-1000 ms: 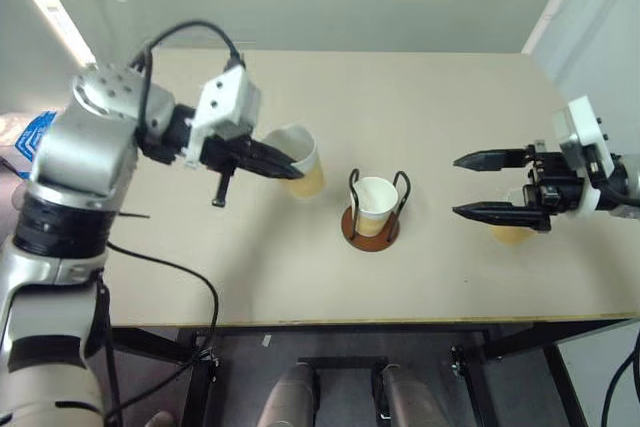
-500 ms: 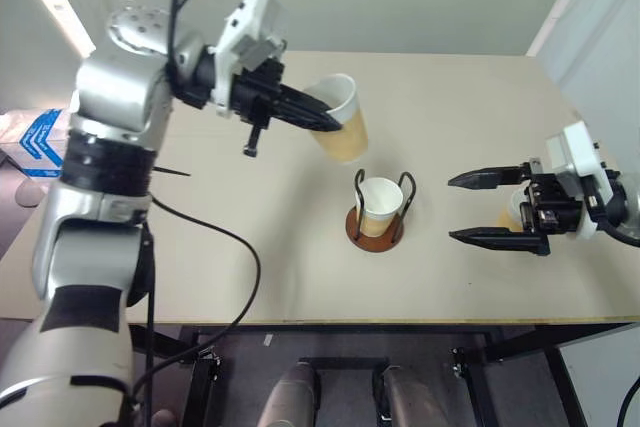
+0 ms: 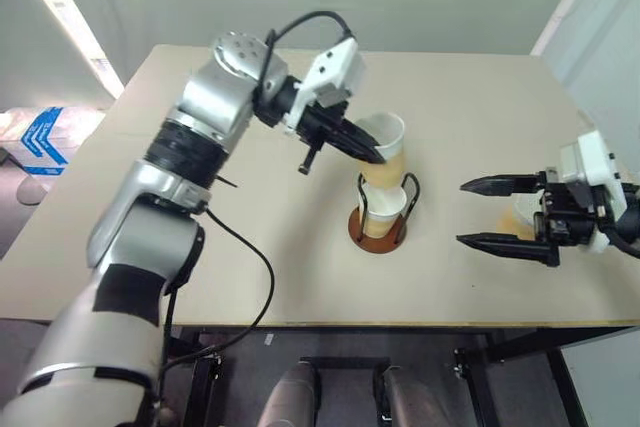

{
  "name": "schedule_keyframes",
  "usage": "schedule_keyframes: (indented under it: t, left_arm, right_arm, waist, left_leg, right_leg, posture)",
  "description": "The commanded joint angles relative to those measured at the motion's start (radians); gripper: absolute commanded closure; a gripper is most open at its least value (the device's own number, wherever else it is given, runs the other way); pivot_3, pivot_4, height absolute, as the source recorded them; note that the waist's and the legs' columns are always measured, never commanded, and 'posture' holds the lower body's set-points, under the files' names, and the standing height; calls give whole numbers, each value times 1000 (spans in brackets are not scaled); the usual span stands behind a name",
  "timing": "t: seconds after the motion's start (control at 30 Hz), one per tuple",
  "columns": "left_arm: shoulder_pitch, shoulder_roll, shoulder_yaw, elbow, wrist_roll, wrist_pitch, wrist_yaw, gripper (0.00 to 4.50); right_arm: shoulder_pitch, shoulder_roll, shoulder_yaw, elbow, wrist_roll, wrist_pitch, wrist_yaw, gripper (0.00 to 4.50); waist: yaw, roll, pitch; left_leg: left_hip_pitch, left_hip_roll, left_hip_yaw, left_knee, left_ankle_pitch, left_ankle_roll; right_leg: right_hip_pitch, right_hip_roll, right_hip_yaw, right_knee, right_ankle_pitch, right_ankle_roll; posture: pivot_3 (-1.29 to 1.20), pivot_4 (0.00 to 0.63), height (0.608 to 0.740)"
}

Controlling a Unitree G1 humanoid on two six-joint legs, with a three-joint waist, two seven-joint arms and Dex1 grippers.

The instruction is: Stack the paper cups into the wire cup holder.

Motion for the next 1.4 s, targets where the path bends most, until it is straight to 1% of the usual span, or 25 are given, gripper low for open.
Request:
schedule_keyframes:
  t: [0.03,0.37,0.53,0.73,0.9,1.0,1.07,1.2,1.27,1.33,1.37,1.4]
  left_arm:
    - [-44,-27,-7,8,4,-53,-42,4447]
    - [-24,-33,-67,34,50,-143,-42,4447]
    - [-15,-50,-63,40,66,-156,-42,4447]
    - [-3,-60,-65,30,74,-161,-42,4447]
    - [5,-62,-71,32,95,-179,-42,4447]
    - [-1,-70,-64,57,110,-186,-42,3853]
    - [-5,-77,-51,67,120,-193,-42,3182]
    - [-18,-81,-6,68,120,-199,-42,1659]
    - [-31,-81,45,67,111,-191,-37,995]
    - [-40,-77,104,55,92,-160,-30,226]
    - [-43,-69,144,41,67,-127,-26,28]
    - [-43,-61,181,25,43,-90,-22,28]
  right_arm:
    - [-23,-28,-49,2,16,0,-11,580]
    - [-43,-26,-38,6,-4,-24,-30,580]
    - [-51,-25,-27,22,-28,-37,-60,580]
    - [-105,-38,-50,55,26,5,-62,580]
    - [-104,-45,-59,68,29,6,-54,580]
    - [-114,-38,-70,77,46,19,-70,580]
    - [-122,-39,-77,85,57,27,-77,580]
    - [-118,-47,-93,100,58,30,-79,580]
    - [-107,-54,-90,113,35,30,-89,580]
    - [-92,-64,-75,136,-10,26,-115,580]
    - [-90,-67,-61,149,-35,36,-145,580]
    - [-88,-73,-45,156,-56,50,-169,580]
  waist:
    - [0,0,0]
    - [2,0,0]
    - [4,0,0]
    - [4,0,0]
    - [7,0,0]
    - [7,0,0]
    - [8,0,0]
    - [8,0,0]
    - [8,0,0]
    - [8,0,0]
    - [8,0,0]
    - [8,0,0]
  left_leg:
    - [0,0,0,1,0,0]
    - [-2,0,0,6,-1,2]
    - [-3,0,0,7,-2,3]
    - [-4,-1,1,7,-2,4]
    - [-4,-1,1,7,-2,4]
    - [-5,-1,1,7,-3,4]
    - [-5,-1,1,7,-3,4]
    - [-5,-1,1,7,-3,4]
    - [-5,-1,1,7,-3,4]
    - [-5,-1,1,7,-3,4]
    - [-5,-1,1,7,-3,4]
    - [-5,-1,1,7,-3,5]
  right_leg:
    - [0,0,0,0,0,0]
    - [0,0,0,0,2,4]
    - [0,0,0,-1,2,5]
    - [0,0,0,-1,2,6]
    - [0,0,0,-1,2,7]
    - [0,-1,0,-1,1,7]
    - [0,-1,0,-1,1,7]
    - [0,-1,0,-1,1,7]
    - [0,-1,0,-1,1,7]
    - [0,-1,0,-1,1,7]
    - [0,-1,0,-1,1,7]
    - [0,-1,0,-1,1,7]
  posture:
    - [0,150,740]
    - [0,150,740]
    - [0,150,740]
    - [0,150,740]
    - [0,150,740]
    - [0,150,740]
    - [0,150,740]
    - [0,150,740]
    - [0,150,740]
    - [0,150,740]
    - [0,150,740]
    - [0,150,740]
